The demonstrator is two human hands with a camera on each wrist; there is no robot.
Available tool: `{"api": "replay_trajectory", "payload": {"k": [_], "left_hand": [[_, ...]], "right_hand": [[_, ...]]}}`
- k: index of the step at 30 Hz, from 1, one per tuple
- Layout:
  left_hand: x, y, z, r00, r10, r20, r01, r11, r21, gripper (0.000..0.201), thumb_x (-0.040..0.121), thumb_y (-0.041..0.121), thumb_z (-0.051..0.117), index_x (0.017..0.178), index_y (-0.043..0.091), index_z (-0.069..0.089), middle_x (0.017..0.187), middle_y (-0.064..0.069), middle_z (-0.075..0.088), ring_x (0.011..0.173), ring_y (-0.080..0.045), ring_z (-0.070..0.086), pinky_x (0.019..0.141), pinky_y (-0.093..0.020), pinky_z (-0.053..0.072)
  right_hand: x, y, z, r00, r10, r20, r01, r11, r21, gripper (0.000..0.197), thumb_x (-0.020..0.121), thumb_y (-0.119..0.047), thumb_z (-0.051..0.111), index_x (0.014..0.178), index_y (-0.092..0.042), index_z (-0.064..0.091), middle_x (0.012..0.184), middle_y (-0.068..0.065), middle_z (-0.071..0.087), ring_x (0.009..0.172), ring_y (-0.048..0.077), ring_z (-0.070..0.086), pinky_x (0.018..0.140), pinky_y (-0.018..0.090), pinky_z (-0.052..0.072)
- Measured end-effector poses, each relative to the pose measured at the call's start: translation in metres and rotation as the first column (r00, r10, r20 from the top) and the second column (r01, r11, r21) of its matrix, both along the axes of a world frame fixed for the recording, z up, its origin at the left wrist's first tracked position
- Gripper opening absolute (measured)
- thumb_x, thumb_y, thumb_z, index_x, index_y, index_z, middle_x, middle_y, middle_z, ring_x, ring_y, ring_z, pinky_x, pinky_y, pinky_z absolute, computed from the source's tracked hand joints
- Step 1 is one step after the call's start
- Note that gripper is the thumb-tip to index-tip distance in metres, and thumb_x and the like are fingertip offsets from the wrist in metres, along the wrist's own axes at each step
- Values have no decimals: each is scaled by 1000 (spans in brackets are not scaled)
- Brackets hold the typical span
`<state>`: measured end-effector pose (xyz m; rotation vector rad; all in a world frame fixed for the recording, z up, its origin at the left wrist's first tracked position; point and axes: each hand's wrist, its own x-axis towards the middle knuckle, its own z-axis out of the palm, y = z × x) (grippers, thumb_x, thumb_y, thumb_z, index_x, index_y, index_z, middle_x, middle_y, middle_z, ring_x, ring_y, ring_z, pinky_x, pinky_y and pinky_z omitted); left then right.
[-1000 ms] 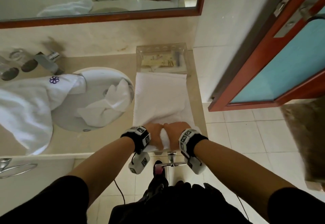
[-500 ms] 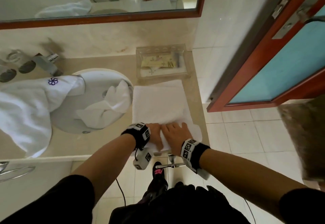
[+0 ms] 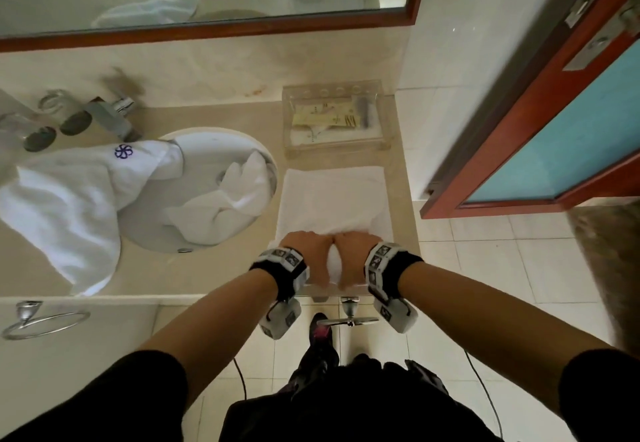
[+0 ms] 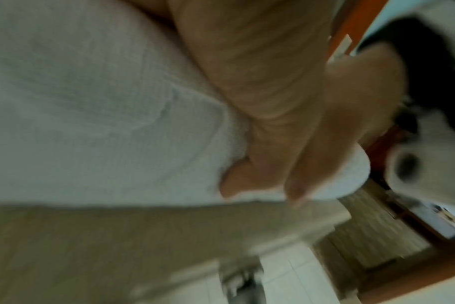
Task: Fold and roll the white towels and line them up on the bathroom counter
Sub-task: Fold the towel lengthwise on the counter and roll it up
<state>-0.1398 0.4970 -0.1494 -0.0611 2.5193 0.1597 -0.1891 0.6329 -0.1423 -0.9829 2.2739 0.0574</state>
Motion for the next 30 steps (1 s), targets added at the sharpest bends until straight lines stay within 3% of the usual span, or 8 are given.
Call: {"api": "replay_trajectory", "payload": {"k": [2,6,10,15,19,22,25,30], "left_hand": [[-15,-6,7,986,42,164,-65,988,137,52,45,52,77,91,30,66,80,10,68,68,-11,64,68,-28,56],[-27,-6,5,959,11,283,-84,966,246,48,46,48,82,84,21,71,82,5,72,77,-19,69,71,-27,56],[-8,5,13,996,-52,65,48,996,73,64,49,72,70,98,32,61,89,10,65,80,-13,63,77,-31,55],[10,21,11,977,-139,-161,135,990,-35,85,55,79,61,116,23,45,100,2,62,86,-22,61,75,-35,51],[0,6,20,1000,-13,-19,15,994,107,80,56,68,74,119,27,49,108,7,66,92,-20,64,85,-35,53],[-20,-12,15,970,153,190,-208,926,315,68,55,53,84,113,23,65,109,4,68,105,-22,64,93,-36,50],[-24,-6,5,964,135,228,-204,927,315,61,62,48,85,112,19,67,112,-1,68,108,-21,62,89,-28,45],[-3,10,10,993,64,-103,-59,997,49,83,55,71,69,121,26,49,110,3,62,95,-20,61,83,-35,51]], "right_hand": [[10,3,-2,988,34,-149,-39,999,-33,86,64,-50,79,135,-21,39,131,2,52,116,26,52,92,43,44],[7,1,1,990,-21,-136,10,997,-82,66,65,-61,71,114,-23,48,106,1,62,96,25,61,82,37,46],[-9,3,13,999,25,35,-25,999,20,62,53,-51,78,105,-26,56,89,-6,65,79,18,64,73,30,53],[-16,1,18,972,19,233,-36,997,70,30,53,-42,66,71,-19,71,62,-1,70,58,19,68,61,39,62],[-12,-2,21,998,11,67,-14,999,46,58,50,-57,72,99,-26,64,90,-3,69,82,22,67,76,40,58],[-3,-1,9,973,126,-195,-111,990,85,95,63,-57,74,140,-22,31,132,5,45,121,31,44,103,59,31],[0,0,8,958,138,-250,-129,990,50,88,70,-52,72,140,-20,30,132,6,46,121,30,42,104,57,27],[-19,-10,17,985,95,-145,-84,993,83,82,49,-59,80,118,-26,48,109,0,61,99,24,59,94,45,43]]}}
